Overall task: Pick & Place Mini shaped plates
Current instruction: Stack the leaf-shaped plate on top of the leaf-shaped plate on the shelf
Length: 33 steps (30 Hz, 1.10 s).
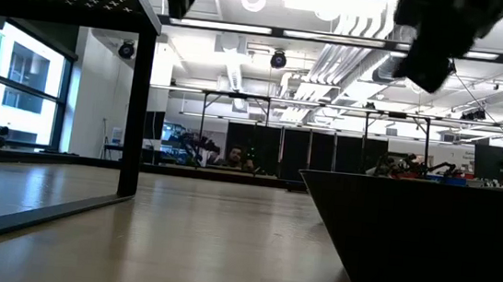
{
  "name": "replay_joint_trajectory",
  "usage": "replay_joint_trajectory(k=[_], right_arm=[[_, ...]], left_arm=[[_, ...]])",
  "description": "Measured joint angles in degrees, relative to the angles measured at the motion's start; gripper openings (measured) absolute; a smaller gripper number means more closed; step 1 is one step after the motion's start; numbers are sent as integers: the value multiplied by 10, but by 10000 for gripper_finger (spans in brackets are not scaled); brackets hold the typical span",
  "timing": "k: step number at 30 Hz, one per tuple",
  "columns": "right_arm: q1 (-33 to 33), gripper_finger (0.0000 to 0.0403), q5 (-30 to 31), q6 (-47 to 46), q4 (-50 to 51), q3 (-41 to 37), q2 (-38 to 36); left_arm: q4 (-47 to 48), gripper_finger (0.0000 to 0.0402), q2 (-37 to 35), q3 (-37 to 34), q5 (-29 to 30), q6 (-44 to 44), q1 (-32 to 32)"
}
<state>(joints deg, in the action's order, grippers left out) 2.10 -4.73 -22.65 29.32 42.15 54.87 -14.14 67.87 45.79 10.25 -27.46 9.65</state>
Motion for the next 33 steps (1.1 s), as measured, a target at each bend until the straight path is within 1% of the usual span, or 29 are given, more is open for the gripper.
replay_joint_trajectory(k=[2, 4, 6, 9, 12, 16, 20, 26, 30, 33], right_arm=[[-9, 11, -2, -10, 34, 0, 11], [-18, 26, -2, -9, 56, 0, 29], [-25, 48, -5, -10, 52, -4, 50], [-30, 87, -47, -29, -8, -38, 84], [-30, 121, -81, -55, -105, -83, 116], [-30, 145, -108, -83, -233, -129, 154], [-30, 148, -97, -85, -284, -151, 198], [-35, 145, -111, -86, -363, -158, 270], [-37, 125, -107, -95, -390, -159, 309], [-37, 96, -112, -114, -407, -158, 319]], left_arm=[[-31, 0, 4, -20, -12, -14, -22], [-25, 0, 5, -28, -26, -27, -40], [-22, 0, 4, -29, -40, -28, -54], [-19, 0, 4, -28, -48, -28, -71], [-20, 0, 4, -28, -48, -28, -83], [-19, 0, 4, -28, -48, -28, -91], [-10, 0, 6, -28, -48, -28, -90], [8, 0, 6, -28, -48, -32, -89], [11, 0, 6, -28, -46, -32, -89], [11, 0, 6, -28, -37, -49, -89]])
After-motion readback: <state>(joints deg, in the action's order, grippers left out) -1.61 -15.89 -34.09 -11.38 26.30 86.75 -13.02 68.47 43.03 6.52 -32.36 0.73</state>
